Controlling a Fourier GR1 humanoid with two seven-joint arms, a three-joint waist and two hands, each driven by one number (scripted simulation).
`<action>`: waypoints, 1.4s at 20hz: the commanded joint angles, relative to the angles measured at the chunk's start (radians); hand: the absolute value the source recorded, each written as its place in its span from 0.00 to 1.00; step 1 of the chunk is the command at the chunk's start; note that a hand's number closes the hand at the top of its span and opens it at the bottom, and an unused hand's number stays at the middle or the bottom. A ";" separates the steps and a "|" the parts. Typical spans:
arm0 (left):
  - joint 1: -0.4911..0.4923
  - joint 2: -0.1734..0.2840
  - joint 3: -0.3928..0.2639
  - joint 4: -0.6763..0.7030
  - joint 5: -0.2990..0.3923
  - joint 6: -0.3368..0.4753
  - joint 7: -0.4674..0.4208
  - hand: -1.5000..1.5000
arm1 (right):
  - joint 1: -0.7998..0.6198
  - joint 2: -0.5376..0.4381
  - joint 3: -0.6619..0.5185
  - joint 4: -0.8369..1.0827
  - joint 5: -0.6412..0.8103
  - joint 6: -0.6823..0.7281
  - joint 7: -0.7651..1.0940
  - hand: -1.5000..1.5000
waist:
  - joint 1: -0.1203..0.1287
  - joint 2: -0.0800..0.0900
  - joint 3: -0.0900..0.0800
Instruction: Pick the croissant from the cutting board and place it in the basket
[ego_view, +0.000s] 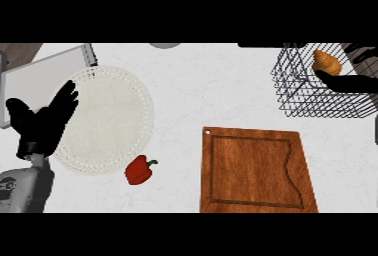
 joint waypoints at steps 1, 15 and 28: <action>-0.019 0.027 0.035 0.029 0.021 -0.024 -0.031 0.50 | -0.084 -0.062 -0.015 0.212 0.004 -0.054 -0.070 0.00 | 0.000 0.000 0.000; 0.038 0.003 0.007 -0.054 -0.003 -0.005 0.009 0.50 | -0.144 -0.144 -0.250 0.349 -0.305 -0.055 -0.158 0.00 | -0.002 -0.002 0.001; 0.010 0.004 0.025 0.010 0.002 -0.006 -0.012 0.50 | 0.043 -0.586 -0.440 0.718 -0.511 0.443 -0.316 0.00 | -0.010 0.003 0.002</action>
